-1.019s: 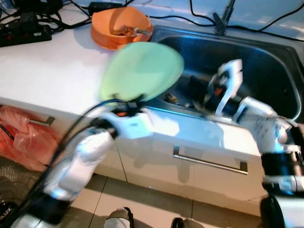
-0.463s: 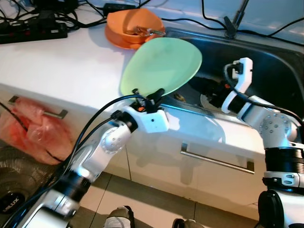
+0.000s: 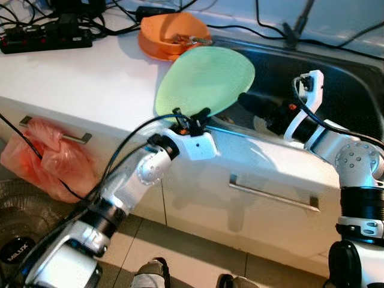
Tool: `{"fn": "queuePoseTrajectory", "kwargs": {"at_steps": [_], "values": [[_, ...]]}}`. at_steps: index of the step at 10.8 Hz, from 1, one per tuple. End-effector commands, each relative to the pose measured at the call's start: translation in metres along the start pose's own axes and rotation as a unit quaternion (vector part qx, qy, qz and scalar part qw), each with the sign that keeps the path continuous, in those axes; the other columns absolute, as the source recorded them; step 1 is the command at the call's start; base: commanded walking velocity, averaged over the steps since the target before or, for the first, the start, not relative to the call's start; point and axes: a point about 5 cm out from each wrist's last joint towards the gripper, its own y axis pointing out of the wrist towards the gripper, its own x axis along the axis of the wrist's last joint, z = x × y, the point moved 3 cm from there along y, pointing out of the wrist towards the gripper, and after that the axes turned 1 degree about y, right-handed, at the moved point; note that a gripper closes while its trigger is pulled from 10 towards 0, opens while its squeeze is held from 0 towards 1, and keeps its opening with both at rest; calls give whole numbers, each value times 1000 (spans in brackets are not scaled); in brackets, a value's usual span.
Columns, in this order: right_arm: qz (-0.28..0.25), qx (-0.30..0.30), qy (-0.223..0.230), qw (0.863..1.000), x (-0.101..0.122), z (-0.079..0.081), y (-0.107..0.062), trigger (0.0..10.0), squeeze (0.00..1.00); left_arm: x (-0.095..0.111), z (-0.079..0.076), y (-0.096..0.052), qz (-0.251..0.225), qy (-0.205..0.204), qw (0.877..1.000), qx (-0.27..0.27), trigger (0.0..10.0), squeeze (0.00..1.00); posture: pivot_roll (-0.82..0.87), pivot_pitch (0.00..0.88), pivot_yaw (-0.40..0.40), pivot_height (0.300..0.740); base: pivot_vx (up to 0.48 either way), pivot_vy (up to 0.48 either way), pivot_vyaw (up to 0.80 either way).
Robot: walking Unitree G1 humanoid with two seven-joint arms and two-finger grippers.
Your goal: Kitchen organization
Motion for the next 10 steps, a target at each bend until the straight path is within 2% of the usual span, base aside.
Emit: {"fn": "queuePoseTrajectory", "kwargs": {"at_steps": [1,3,5,6,10], "values": [[-36,-6,0,999,13,0,-6,10000,0,-11,13,0,18,14,999,23,0,0,109,140,-25,740,0,0,0],[-38,0,9,999,11,3,-4,10000,0,-9,9,-3,3,18,999,27,0,0,115,140,-25,740,0,0,0],[-39,17,19,999,9,11,2,10000,0,8,14,1,-33,17,998,56,0,0,118,142,-26,740,0,0,0],[-40,23,25,999,8,15,4,10000,0,22,11,4,-56,6,996,67,0,0,122,145,-30,740,0,0,0],[-48,27,34,998,10,19,9,10000,0,26,6,8,-57,6,996,65,0,0,127,147,-30,740,0,0,0]]}}
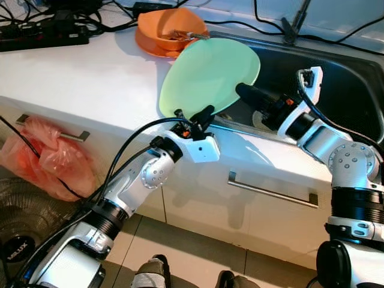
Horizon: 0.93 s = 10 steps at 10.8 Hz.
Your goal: Kitchen organization
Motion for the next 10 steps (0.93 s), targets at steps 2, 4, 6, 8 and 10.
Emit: {"fn": "queuePoseTrajectory", "kwargs": {"at_steps": [2,4,6,8,10], "values": [[-18,0,-8,1000,10,6,5,10000,0,15,7,11,-28,8,999,24,0,0,127,153,-24,740,0,0,0],[-34,-36,-16,999,18,1,15,10000,0,32,3,19,-63,14,998,16,0,0,129,161,-22,740,0,0,0],[-39,-50,-18,998,24,-2,16,8824,0,41,2,20,-83,16,996,14,0,0,129,168,-21,740,0,0,0],[-47,-82,-13,995,26,-12,17,0,0,44,5,19,-92,21,995,23,0,0,132,175,-21,740,0,0,0],[-54,-104,-11,993,29,-18,17,0,0,45,8,18,-101,28,994,29,0,0,134,176,-22,740,0,0,0]]}}
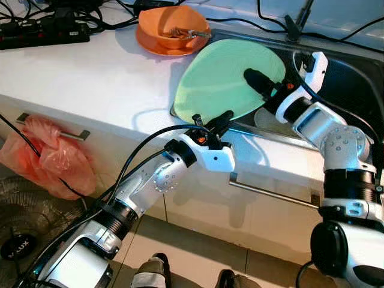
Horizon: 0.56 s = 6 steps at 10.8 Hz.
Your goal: Kitchen organization
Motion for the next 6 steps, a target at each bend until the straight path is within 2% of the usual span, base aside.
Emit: {"fn": "queuePoseTrajectory", "kwargs": {"at_steps": [1,3,6], "values": [[-14,-25,10,1000,8,-8,-1,0,0,18,20,9,-45,17,998,44,0,0,136,177,-23,740,0,0,0],[12,-44,46,998,2,-12,0,0,0,20,21,9,-58,25,997,52,0,0,134,179,-24,740,0,0,0],[82,-24,39,996,-13,-6,-2,0,0,21,23,9,-68,34,995,61,0,0,124,179,-28,740,0,0,0]]}}
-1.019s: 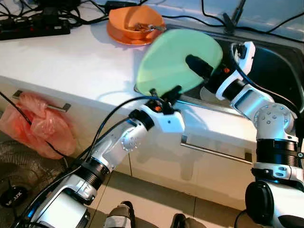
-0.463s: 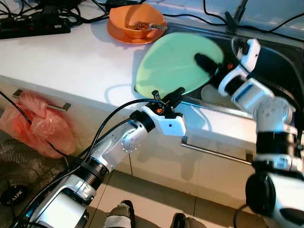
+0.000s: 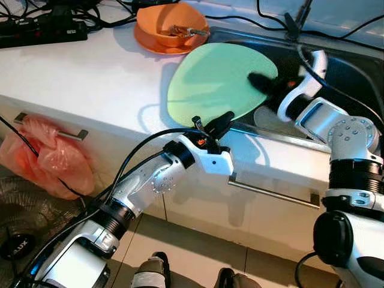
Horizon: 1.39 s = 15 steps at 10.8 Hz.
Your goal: Kitchen organization
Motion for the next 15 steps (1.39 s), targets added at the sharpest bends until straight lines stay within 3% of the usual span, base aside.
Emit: {"fn": "queuePoseTrajectory", "kwargs": {"at_steps": [1,3,7,8,9,12,15], "values": [[43,-9,1,999,-15,-6,-2,0,0,18,25,14,-48,13,997,59,0,0,121,178,-30,740,0,0,0],[63,8,1,998,-19,-4,-7,0,0,19,24,13,-54,15,997,61,0,0,121,178,-31,740,0,0,0],[55,1,-4,998,-13,-4,-6,0,0,20,28,12,-63,19,995,72,0,0,119,175,-34,740,0,0,0],[48,-3,-3,999,-12,-4,-5,0,0,19,28,12,-64,15,995,72,824,63,120,173,-34,740,0,0,0],[45,-4,-3,999,-11,-5,-5,0,0,19,29,11,-65,12,995,76,10000,1000,120,173,-34,740,0,0,0],[5,-45,3,999,-4,-14,-4,0,0,31,32,13,-98,-33,992,79,10000,1000,120,168,-33,740,0,0,0],[-21,-71,7,997,1,-24,-4,0,0,47,55,12,-141,-58,982,114,10000,1000,131,158,-33,740,0,0,0]]}}
